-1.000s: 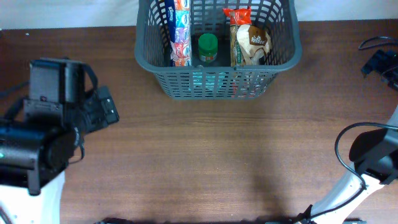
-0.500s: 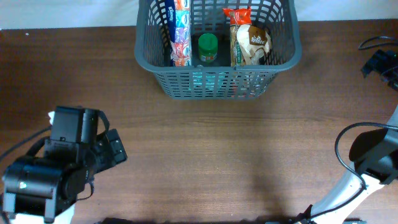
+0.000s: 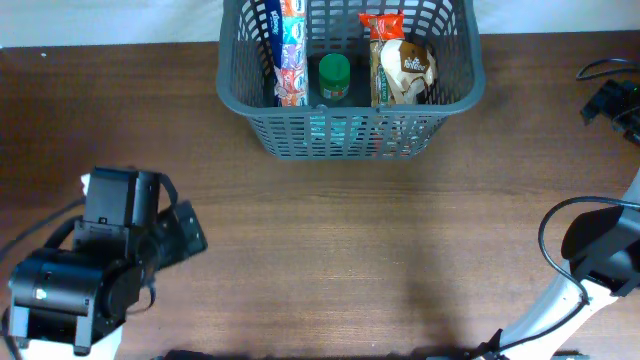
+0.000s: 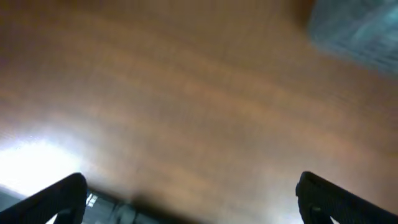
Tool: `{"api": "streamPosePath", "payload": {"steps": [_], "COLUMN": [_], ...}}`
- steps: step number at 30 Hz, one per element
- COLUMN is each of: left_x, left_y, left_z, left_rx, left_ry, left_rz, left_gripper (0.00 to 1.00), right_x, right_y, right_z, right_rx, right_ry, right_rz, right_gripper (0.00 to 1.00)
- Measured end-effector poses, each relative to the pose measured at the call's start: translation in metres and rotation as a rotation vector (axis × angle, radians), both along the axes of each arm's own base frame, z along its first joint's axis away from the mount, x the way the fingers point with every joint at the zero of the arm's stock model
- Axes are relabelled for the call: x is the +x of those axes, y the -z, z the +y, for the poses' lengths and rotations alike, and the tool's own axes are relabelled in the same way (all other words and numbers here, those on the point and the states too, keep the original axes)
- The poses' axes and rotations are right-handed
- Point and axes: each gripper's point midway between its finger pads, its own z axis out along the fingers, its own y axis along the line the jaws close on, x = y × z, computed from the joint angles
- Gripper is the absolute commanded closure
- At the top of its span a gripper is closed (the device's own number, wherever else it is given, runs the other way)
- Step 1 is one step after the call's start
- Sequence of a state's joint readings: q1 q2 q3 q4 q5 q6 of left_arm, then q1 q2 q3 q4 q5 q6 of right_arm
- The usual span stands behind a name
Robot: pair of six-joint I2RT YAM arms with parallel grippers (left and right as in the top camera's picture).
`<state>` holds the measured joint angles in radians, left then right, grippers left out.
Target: Pack container
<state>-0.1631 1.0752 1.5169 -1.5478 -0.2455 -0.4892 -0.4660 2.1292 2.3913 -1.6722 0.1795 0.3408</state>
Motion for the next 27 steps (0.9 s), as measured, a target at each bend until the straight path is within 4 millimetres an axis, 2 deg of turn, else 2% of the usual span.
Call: {"api": "streamPosePath", "payload": {"steps": [3, 6, 13, 16, 22, 27], "left_x": [0.028, 0.041, 0.067, 0.075, 0.062, 0.046], "left_y": [-0.013, -0.014, 0.02, 0.035, 0.058, 0.082], "left_z": [-0.004, -0.006, -0.02, -0.027, -0.031, -0.018], "left_rx": [0.014, 0.044, 0.092, 0.099, 0.102, 0.114], "left_ry": [0.046, 0.102, 0.274, 0.341, 0.392, 0.356], "left_rz": [-0.116, -0.151, -0.166, -0.226, -0.362, -0.428], "left_gripper": [0.01, 0.01, 0.01, 0.01, 0.01, 0.01], "right_x": [0.0, 0.0, 0.0, 0.0, 0.0, 0.0], "right_y": [0.0, 0.0, 0.0, 0.0, 0.0, 0.0], "right_z": [0.0, 0.0, 0.0, 0.0, 0.0, 0.0], "right_rx": [0.0, 0.0, 0.0, -0.001, 0.0, 0.0], "right_ry": [0.0, 0.0, 0.0, -0.001, -0.001, 0.0], "right_rz": [0.0, 0.0, 0.0, 0.0, 0.0, 0.0], "right_gripper": [0.01, 0.01, 0.01, 0.01, 0.01, 0.01]}}
